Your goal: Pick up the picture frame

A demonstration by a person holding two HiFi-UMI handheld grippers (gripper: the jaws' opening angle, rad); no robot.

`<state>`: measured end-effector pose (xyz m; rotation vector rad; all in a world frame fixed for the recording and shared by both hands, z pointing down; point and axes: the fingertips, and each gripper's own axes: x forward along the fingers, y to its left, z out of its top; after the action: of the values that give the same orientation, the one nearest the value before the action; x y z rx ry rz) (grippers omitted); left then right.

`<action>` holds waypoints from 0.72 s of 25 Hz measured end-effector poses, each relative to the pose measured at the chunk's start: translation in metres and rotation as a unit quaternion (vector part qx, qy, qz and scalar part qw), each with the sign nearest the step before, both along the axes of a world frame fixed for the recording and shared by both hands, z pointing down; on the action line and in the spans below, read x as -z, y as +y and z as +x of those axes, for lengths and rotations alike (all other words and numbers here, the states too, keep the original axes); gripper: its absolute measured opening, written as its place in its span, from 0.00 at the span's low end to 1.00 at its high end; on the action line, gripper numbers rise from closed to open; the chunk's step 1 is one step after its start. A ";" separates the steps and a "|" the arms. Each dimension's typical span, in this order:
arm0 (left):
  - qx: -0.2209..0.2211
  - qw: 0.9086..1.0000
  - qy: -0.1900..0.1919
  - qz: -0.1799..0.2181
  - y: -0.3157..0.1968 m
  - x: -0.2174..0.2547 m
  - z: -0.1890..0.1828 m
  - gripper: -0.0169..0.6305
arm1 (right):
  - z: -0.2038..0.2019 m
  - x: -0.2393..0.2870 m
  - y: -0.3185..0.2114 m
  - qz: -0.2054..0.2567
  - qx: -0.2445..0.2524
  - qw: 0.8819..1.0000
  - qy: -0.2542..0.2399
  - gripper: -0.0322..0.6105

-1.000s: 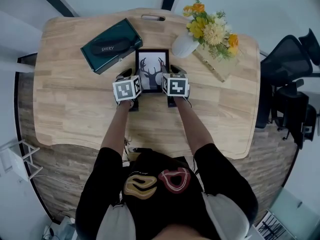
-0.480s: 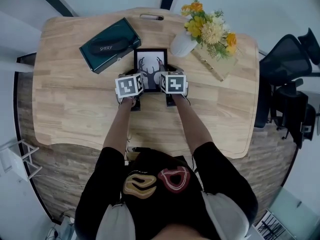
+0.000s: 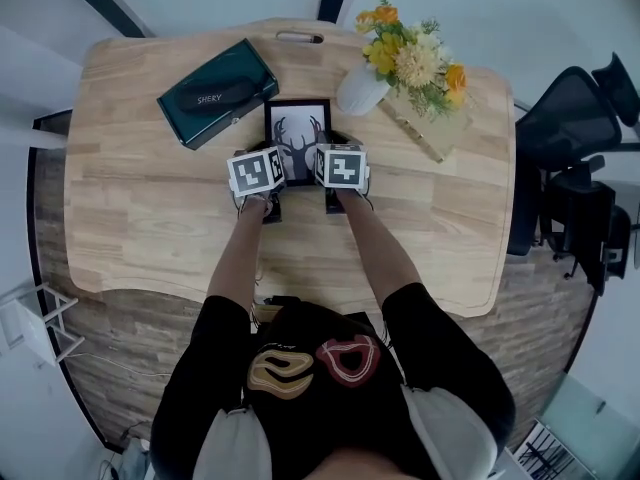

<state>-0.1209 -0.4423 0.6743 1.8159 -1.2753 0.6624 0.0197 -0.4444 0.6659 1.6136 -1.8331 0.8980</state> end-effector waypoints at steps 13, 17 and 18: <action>-0.007 1.000 -0.012 0.009 0.008 0.008 0.006 0.14 | 0.006 0.012 0.006 0.015 0.001 1.000 0.013 0.16; -0.009 1.000 -0.012 0.023 0.011 0.020 0.006 0.14 | 0.006 0.025 0.009 0.026 0.002 1.000 0.015 0.16; -0.009 1.000 -0.012 0.026 0.013 0.023 0.005 0.14 | 0.005 0.028 0.011 0.028 0.003 0.999 0.015 0.16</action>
<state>-0.1158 -0.4296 0.6509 1.8685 -1.3033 0.6687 0.0248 -0.4330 0.6379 1.6452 -1.8583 0.8221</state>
